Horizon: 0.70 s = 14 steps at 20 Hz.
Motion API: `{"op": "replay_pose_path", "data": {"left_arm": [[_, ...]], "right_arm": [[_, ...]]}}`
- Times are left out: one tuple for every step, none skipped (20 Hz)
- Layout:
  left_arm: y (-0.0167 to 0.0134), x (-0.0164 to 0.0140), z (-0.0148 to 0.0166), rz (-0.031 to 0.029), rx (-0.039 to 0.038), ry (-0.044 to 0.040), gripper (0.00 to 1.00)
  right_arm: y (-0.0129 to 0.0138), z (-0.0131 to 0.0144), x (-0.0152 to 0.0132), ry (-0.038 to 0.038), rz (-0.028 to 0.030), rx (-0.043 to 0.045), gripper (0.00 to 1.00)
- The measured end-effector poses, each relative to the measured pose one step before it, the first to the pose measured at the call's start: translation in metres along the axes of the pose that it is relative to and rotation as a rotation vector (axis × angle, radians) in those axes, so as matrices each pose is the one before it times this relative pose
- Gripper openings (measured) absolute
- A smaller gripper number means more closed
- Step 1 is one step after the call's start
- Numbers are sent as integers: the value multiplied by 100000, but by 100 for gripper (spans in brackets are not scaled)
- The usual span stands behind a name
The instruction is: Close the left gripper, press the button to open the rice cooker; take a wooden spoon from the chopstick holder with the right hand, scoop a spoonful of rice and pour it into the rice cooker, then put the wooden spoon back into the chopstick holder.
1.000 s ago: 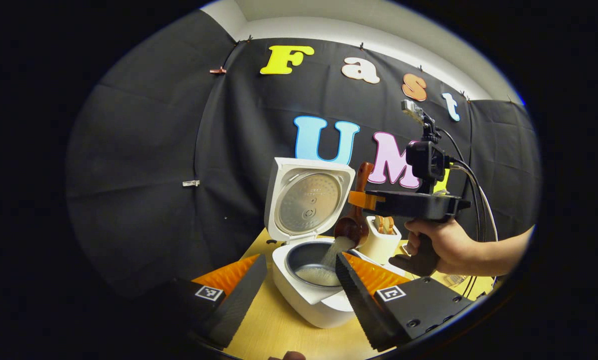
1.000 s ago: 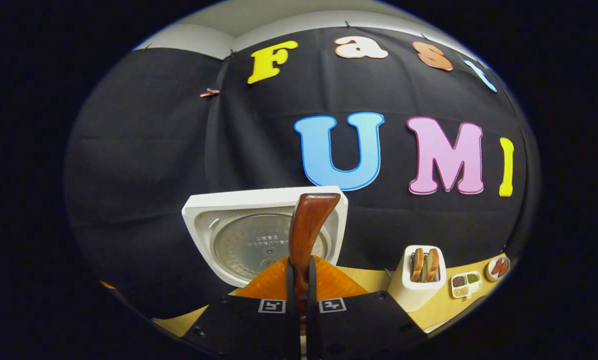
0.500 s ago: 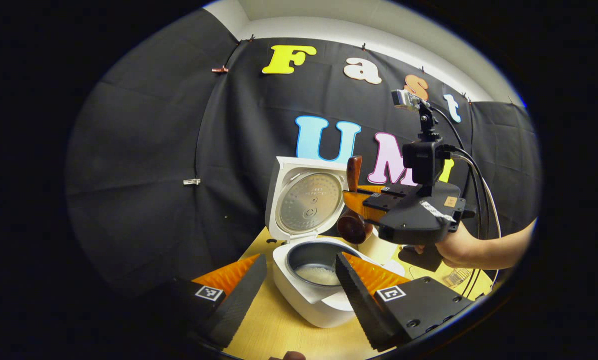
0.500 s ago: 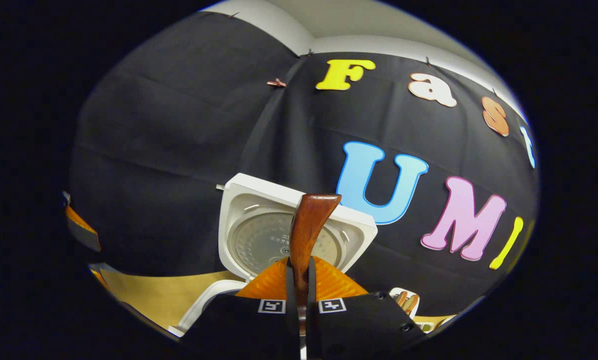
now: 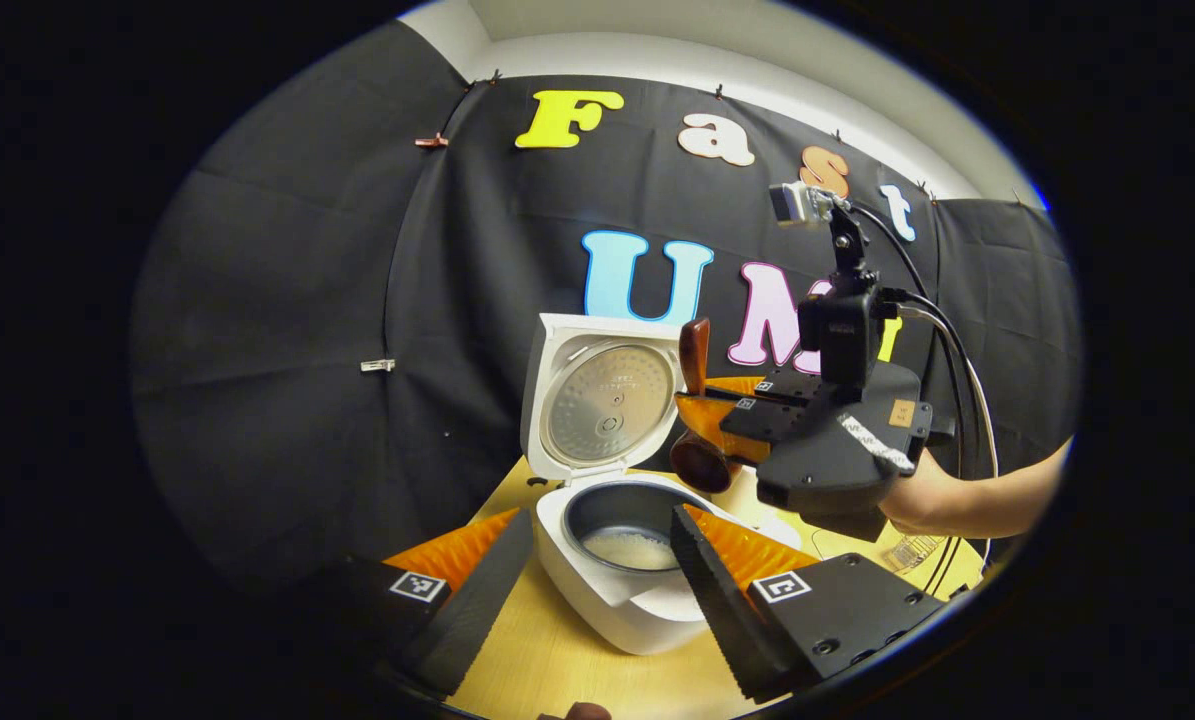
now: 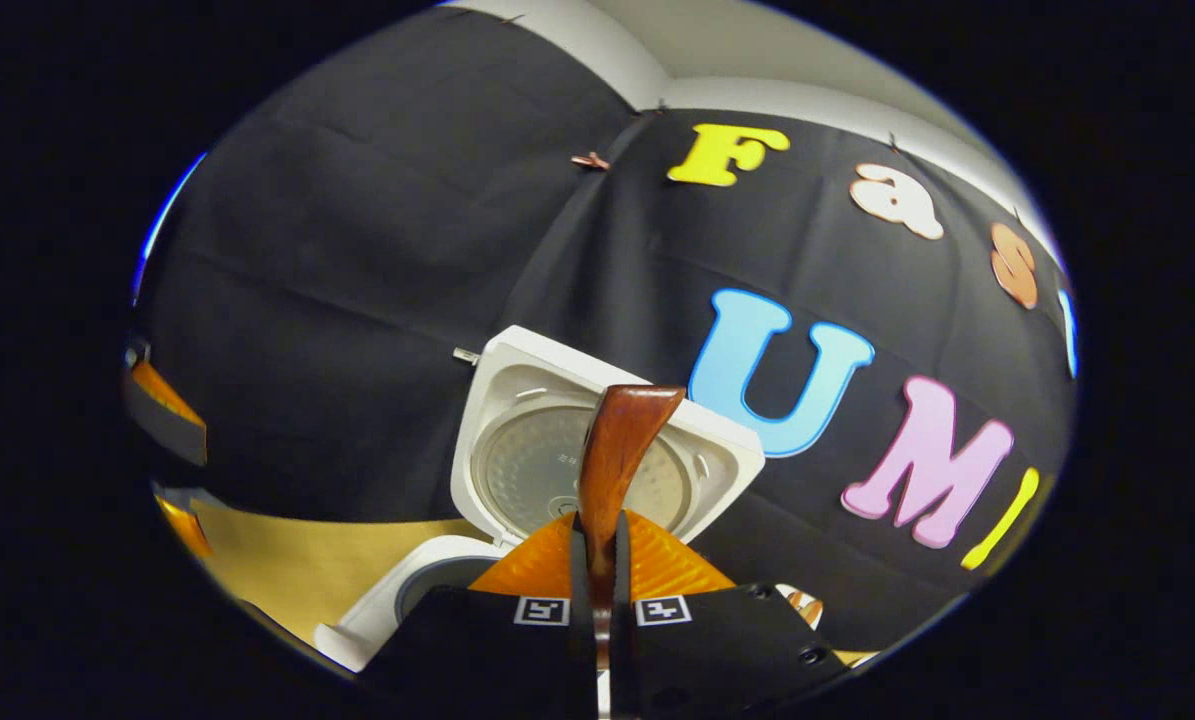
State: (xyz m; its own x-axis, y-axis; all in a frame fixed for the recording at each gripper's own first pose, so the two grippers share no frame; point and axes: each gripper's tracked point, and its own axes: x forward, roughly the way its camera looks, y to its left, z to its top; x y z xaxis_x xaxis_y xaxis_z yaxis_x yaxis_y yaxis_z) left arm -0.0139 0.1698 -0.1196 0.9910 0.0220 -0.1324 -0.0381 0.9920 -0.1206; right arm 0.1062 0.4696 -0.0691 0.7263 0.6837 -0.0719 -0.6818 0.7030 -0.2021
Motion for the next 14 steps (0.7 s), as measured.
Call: {"op": "replay_pose_path", "data": {"left_arm": [[-229, 28, 76, -143, -514, -177, 96], [-296, -120, 33, -391, -950, 61, 95], [-413, 41, 121, -224, -756, -202, 95], [-423, -113, 202, -277, -416, -295, 96], [-507, 98, 138, -276, 70, -478, 95], [-528, -135, 141, -431, 442, -603, 95], [-418, -119, -12, -573, 547, -425, 95], [-481, -122, 24, -442, 501, -170, 95], [-322, 41, -44, -581, 340, 42, 95], [-417, 74, 35, -516, -4, -12, 96], [-374, 65, 228, -478, -137, -170, 96], [-416, -49, 172, -543, -46, -248, 95], [-565, 44, 159, -508, 228, -245, 95], [-506, 185, 157, -504, 392, 82, 95]], "right_arm": [[-1037, -52, 30, 1314, -1538, 7603, 9], [-788, 15, -29, 1216, -1412, 7767, 9], [-811, 145, 24, 568, -940, 7608, 9], [-829, 380, -232, -222, -563, 7413, 10], [-570, 346, -326, -156, 27, 6783, 10], [-688, 281, -419, 382, -339, 6710, 9], [-524, 496, -559, 377, -310, 6622, 9], [-708, 413, -574, -350, -573, 6714, 10], [-774, 609, -577, -903, -1198, 6664, 9], [-921, 737, -812, -1220, -1286, 6082, 10], [-921, 708, -786, -1624, -844, 4882, 9], [-1009, 749, -797, -1950, -1002, 3856, 10], [-1015, 755, -1023, -2031, -1539, 3143, 9], [-1104, 856, -1020, -2001, -1449, 2543, 10]]}}
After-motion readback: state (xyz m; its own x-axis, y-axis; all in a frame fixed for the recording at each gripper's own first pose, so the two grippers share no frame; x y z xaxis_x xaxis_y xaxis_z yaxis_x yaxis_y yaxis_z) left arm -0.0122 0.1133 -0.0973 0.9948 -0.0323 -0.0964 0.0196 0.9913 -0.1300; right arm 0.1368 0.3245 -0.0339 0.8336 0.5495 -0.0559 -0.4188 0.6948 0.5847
